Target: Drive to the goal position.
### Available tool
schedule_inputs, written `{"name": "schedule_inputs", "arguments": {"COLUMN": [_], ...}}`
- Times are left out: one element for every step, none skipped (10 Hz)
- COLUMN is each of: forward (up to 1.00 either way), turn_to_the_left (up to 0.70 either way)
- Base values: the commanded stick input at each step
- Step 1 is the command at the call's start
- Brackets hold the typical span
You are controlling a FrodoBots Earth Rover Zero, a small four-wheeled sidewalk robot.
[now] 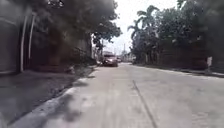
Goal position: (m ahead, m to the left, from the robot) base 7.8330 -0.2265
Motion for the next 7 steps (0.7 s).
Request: {"name": "schedule_inputs", "arguments": {"forward": [1.0,1.0,1.0,1.0,1.0,1.0,1.0], "turn_to_the_left": [-0.26,-0.23,-0.2,-0.18,-0.14,-0.09,-0.05]}}
